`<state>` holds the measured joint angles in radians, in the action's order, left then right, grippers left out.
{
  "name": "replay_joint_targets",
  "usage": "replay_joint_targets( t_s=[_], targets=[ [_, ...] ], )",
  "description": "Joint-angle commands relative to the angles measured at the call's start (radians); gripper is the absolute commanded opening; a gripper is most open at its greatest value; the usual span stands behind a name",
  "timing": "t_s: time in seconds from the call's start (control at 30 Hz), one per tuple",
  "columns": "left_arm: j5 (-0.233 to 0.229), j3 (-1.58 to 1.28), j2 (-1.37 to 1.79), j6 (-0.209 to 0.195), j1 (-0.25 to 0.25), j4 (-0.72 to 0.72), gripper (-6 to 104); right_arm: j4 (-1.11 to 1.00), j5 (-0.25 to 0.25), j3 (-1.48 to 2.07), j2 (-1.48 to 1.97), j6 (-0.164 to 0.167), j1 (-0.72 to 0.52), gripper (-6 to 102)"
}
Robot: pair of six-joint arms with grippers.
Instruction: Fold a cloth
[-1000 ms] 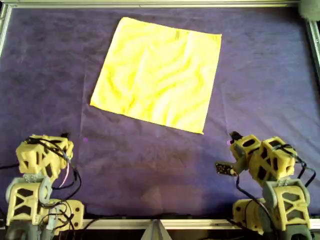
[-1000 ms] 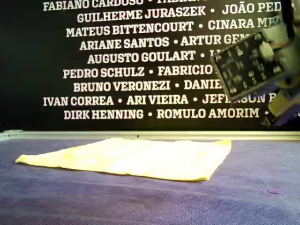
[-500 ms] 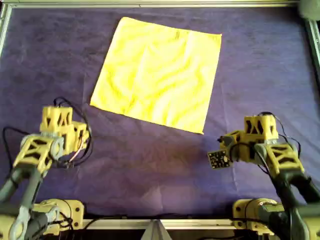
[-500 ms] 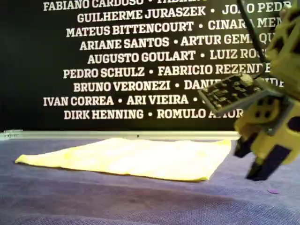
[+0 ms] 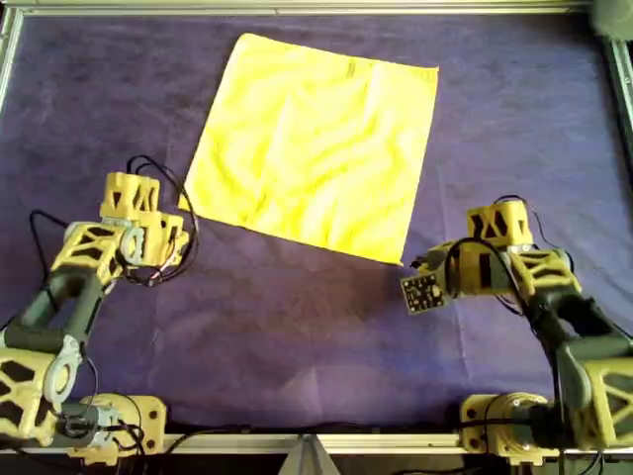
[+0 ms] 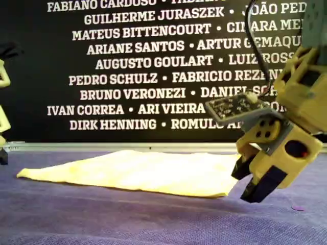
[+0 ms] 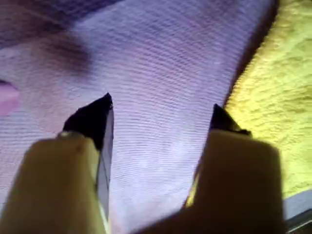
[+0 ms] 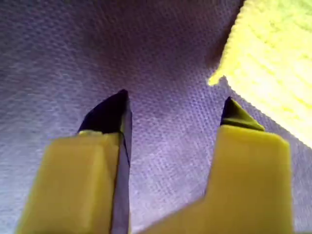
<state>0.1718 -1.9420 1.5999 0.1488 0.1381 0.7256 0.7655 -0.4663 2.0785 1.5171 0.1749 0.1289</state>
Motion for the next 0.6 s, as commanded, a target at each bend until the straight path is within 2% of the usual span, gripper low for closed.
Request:
replay_joint_targets(
  t_s=[0.0,0.33,0.47,0.57],
  targets=[
    [-0.003,0.095,0.0,0.006,0.025,-0.021,72,-0.044,0.002,-0.114,-0.032,0.005,0.008,75],
    [-0.003,0.201,-0.138,0.006,0.025,-0.021,72,-0.043,0.008,-0.241,-0.17,0.005,0.149,75],
    [-0.003,0.216,-0.158,0.006,0.025,-0.021,72,-0.038,0.009,-0.319,-0.247,-0.023,0.152,75],
    [-0.003,0.221,-0.16,0.008,0.025,-0.021,72,-0.026,0.009,-0.379,-0.287,-0.031,0.152,74]
  ],
)
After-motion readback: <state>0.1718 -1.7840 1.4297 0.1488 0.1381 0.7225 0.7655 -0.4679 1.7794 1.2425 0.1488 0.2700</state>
